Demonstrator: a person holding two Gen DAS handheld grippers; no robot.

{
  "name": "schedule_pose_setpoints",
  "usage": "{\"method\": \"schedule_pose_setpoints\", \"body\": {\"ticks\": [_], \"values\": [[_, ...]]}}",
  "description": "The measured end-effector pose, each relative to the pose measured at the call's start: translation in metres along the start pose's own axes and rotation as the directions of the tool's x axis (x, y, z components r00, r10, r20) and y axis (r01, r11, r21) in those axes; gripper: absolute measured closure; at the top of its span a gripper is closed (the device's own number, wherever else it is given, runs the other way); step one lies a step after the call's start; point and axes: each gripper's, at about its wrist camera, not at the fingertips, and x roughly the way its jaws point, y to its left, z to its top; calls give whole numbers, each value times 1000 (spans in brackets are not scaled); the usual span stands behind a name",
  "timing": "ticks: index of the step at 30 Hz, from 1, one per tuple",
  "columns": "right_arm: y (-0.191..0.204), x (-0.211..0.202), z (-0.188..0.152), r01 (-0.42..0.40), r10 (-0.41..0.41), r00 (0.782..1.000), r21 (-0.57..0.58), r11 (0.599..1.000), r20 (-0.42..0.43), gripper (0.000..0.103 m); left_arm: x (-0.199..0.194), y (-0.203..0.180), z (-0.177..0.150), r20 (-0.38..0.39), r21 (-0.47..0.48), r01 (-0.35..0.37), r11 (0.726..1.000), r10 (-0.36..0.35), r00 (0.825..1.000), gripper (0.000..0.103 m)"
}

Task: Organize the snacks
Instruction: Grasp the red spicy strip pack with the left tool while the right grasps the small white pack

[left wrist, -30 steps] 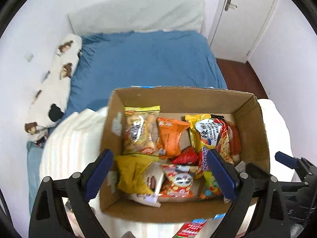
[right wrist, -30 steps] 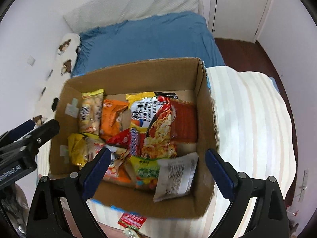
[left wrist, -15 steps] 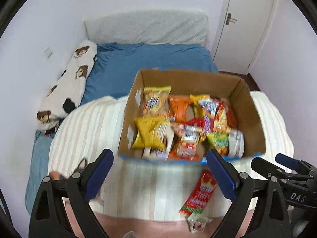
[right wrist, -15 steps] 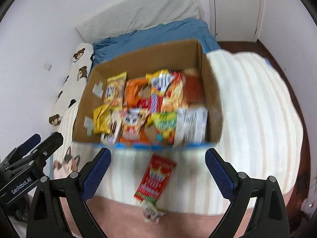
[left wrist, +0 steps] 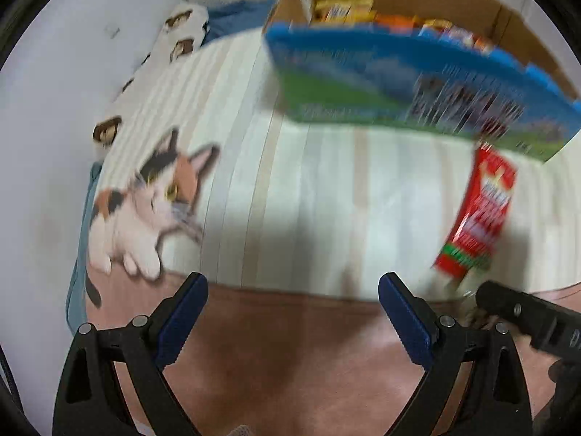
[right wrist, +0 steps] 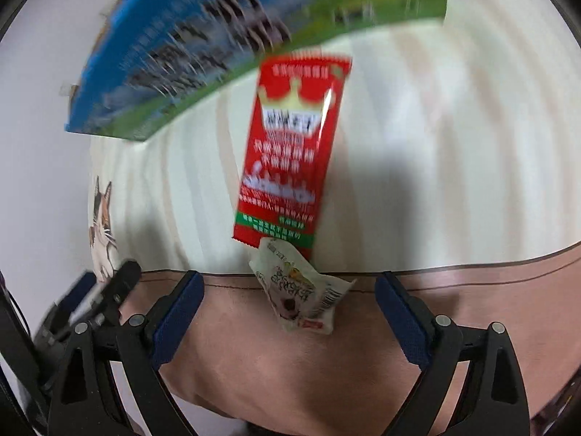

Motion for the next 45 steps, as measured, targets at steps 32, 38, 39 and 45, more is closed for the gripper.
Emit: {"method": "schedule_pose_setpoints", "body": {"ticks": [32,38,39,45], "values": [[-100,-67,15,-27,13,993,120,992,115,31,42,-126,41,-183,127,344,930,-319,930,47],[-81,-50,18,8,-13,996,49,999,89,31,39,-76,-10,-206,-13,301,954,-297,932,47],[-77,-46,18,22,-25,996,37,999,81,31,40,-68,-19,-213,-35,292,956,-292,932,47],[-50,-15,23,180,-176,982,-64,982,68,33,55,-55,-37,-245,-35,289,957,-288,926,44]]}}
